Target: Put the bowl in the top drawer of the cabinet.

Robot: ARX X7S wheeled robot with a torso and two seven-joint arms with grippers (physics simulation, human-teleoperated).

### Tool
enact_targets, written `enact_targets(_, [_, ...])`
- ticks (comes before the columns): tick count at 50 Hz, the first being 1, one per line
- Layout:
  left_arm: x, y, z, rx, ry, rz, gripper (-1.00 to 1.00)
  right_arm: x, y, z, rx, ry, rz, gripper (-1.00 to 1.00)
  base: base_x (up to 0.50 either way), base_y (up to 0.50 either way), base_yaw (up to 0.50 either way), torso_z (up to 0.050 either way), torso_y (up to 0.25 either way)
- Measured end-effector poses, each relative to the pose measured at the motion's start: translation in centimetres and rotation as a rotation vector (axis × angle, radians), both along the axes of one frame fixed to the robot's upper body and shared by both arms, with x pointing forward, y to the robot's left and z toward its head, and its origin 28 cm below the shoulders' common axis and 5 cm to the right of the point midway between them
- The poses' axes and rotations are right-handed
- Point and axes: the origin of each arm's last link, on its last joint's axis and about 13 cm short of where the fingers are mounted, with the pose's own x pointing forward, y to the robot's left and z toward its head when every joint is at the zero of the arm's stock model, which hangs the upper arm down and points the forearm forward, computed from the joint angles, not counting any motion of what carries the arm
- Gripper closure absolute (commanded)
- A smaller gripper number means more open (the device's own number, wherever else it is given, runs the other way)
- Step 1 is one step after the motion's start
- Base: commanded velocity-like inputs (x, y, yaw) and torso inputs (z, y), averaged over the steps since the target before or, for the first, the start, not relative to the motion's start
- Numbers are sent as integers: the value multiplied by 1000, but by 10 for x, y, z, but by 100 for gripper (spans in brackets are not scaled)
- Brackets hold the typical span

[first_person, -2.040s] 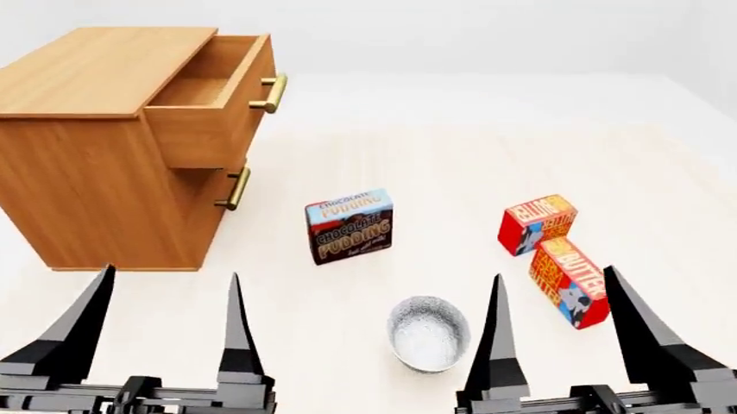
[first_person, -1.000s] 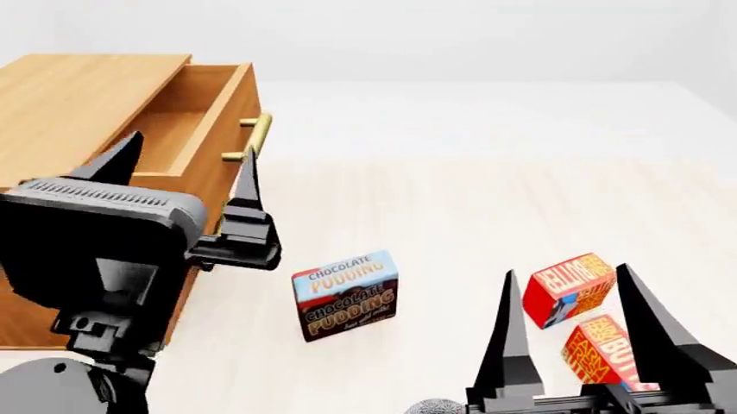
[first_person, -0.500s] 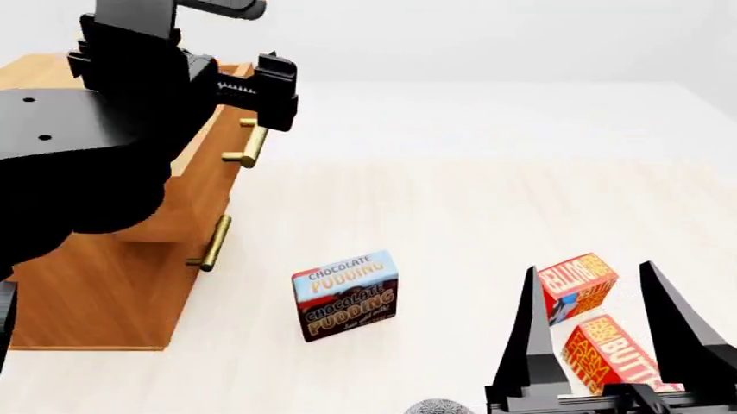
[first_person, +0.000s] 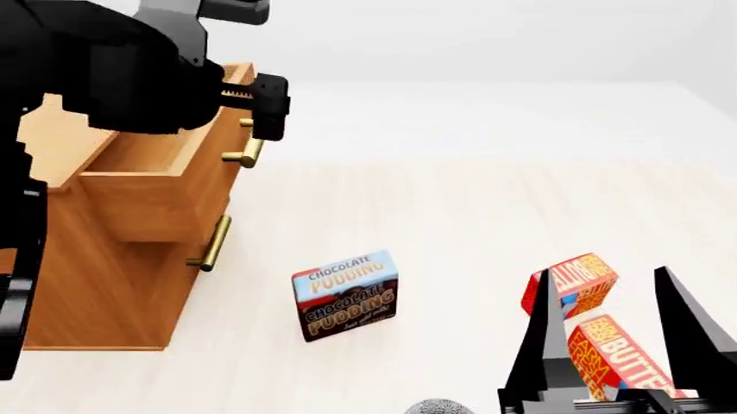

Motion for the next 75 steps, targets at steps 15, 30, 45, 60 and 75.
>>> enact_targets(15, [9,4,12,-37,133,73,-100,2,-2,-2,8,1,-1,-100,0,0,0,0,0])
enact_targets(30, [16,10,5,5,168,139,-100,1,-2,-2,8,2,2,-100,0,0,0,0,0])
enact_targets(45, [24,16,-6,49,184,203,-100,0,-1,-2,8,3,4,-100,0,0,0,0,0])
enact_targets(60, [30,17,-21,41,215,211,-100,0,-1,-2,10,5,3,-100,0,0,0,0,0])
enact_targets(75, [32,12,-32,-1,268,175,-100,-1,-2,-3,14,5,1,-100,0,0,0,0,0])
